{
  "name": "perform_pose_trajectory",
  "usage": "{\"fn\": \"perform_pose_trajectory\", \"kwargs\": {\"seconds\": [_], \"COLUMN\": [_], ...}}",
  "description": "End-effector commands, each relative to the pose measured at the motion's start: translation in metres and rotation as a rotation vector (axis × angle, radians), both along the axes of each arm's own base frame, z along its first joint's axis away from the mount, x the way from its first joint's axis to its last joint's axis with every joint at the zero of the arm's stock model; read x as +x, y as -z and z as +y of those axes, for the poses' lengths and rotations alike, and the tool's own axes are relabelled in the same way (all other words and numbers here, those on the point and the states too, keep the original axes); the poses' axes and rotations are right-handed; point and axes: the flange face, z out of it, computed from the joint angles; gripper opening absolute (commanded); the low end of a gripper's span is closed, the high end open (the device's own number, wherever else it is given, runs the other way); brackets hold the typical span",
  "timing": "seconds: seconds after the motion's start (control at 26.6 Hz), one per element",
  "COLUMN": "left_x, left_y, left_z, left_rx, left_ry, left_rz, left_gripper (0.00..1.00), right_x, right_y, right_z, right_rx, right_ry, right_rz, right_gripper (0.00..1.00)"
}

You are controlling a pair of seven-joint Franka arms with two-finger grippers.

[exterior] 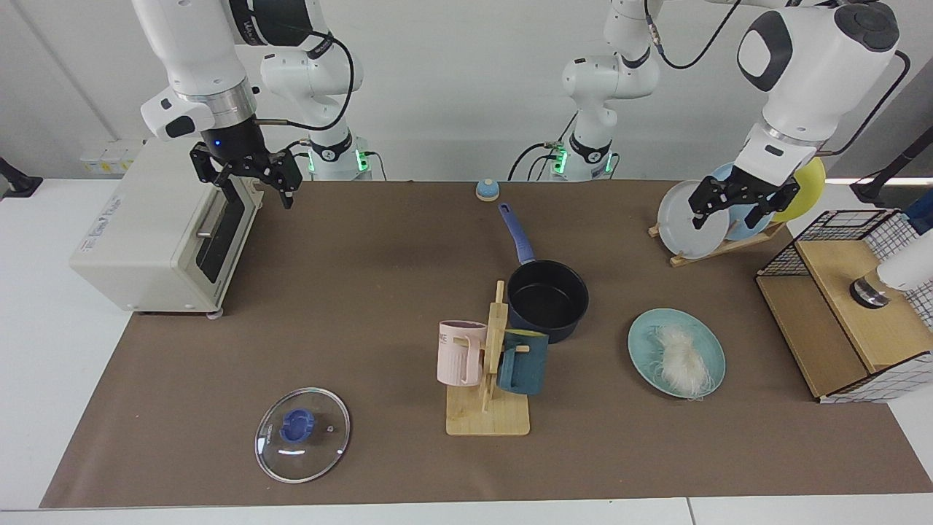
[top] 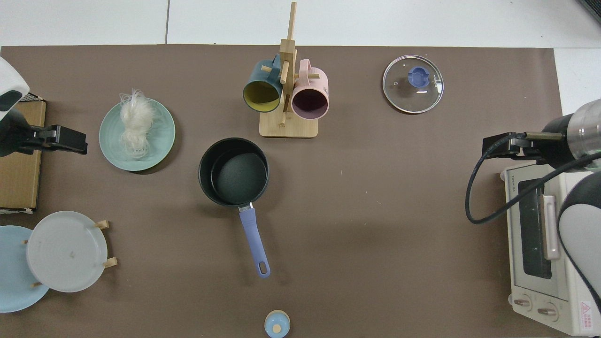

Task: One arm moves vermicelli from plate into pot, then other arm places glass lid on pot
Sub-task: 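Move the left gripper toward the vermicelli on the blue plate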

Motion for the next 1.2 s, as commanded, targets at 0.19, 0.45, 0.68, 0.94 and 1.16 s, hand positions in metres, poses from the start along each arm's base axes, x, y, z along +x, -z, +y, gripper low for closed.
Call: {"fn": "perform_pose_trajectory", "kwargs": {"seconds": [0.19, 0.45, 0.68, 0.94, 1.16], "left_x": [-0.008, 0.011, 0.039, 0.079, 0.107], "left_y": [-0.002, 0.007, 0.037, 0.078, 0.135], "left_z": [-0.001, 0.002, 0.005, 0.006, 0.008], "left_rx": [-0.013, -0.075, -0.073, -0.053, -0.033], "left_ry": [0.011, -0.016, -0.019, -0.001, 0.051], "left_rz": [0.004, -0.060, -0.106, -0.216, -0.253], "left_gripper": [1.00, 1.00, 1.00, 1.00, 1.00], "right_x": [-0.003, -0.002, -0.002, -0.002, -0.002], "right_y": [-0.004, -0.002, -0.002, -0.003, -0.003], "right_z": [-0.002, -0.002, -0.002, -0.002, -0.002], "right_rx": [0.012, 0.012, 0.012, 0.012, 0.012], "right_ry": [0.012, 0.012, 0.012, 0.012, 0.012], "right_rz": [-0.003, 0.000, 0.000, -0.002, -0.002], "right_gripper": [1.00, 1.00, 1.00, 1.00, 1.00]}}
